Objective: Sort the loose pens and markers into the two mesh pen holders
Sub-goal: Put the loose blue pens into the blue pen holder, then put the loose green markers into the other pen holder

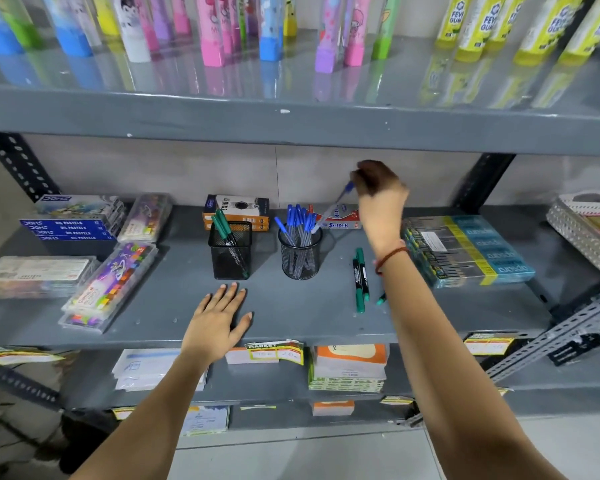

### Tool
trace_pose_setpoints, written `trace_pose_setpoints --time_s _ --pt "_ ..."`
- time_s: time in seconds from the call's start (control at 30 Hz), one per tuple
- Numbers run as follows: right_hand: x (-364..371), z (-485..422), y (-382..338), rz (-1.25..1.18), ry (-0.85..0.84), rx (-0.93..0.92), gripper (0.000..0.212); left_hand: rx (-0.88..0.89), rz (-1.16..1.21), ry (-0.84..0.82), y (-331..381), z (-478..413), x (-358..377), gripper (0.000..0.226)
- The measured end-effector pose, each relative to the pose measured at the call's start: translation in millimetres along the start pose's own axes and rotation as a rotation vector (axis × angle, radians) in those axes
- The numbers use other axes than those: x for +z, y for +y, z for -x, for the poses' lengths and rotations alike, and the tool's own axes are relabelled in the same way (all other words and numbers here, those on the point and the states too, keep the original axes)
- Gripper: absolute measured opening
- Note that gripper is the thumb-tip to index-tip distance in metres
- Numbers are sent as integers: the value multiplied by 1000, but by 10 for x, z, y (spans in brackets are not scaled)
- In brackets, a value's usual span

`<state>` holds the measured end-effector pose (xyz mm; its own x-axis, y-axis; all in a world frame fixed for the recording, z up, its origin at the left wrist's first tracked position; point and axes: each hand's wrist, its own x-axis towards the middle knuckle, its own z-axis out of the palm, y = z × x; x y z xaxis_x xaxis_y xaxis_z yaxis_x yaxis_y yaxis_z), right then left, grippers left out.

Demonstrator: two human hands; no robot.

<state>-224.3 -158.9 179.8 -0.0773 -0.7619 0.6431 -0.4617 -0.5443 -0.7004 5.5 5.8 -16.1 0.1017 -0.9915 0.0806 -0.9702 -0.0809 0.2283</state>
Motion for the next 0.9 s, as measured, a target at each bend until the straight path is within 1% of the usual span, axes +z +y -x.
trace_pose_setpoints --time_s 0.07,0.13,0.23,0.3,0.37,0.43,0.53,0.6,0.67,0.73,0.8,0.9 --pt "185 46 -38 -13 -46 -11 13 -4 3 1 -4 -4 2 87" --pt "365 122 20 24 -122 4 13 -7 -2 -4 -3 -5 -3 93" --pt "586 288 212 160 -309 35 14 -7 -5 -17 12 2 -20 96" --pt "669 410 324 208 -408 81 17 -11 -3 -11 19 2 -25 97" --pt "699 514 362 246 -448 121 20 -12 0 -5 21 -2 -21 97" --pt "714 566 371 325 -467 92 23 -12 -9 -10 18 -5 -15 96" --pt "726 565 357 501 -574 29 28 -13 -13 -10 12 -9 -9 95" --pt "714 555 360 520 -615 41 33 -12 -21 -13 12 -10 -8 94" --pt "677 569 386 455 -589 69 35 -13 -21 -18 15 -10 -5 95" --pt "594 603 437 369 -480 118 33 -14 -12 -9 14 -9 -1 95" --pt "475 648 521 322 -371 204 30 -11 -12 -5 12 -6 0 94" --pt "272 716 715 356 -336 380 26 -1 8 3 7 -3 1 92"
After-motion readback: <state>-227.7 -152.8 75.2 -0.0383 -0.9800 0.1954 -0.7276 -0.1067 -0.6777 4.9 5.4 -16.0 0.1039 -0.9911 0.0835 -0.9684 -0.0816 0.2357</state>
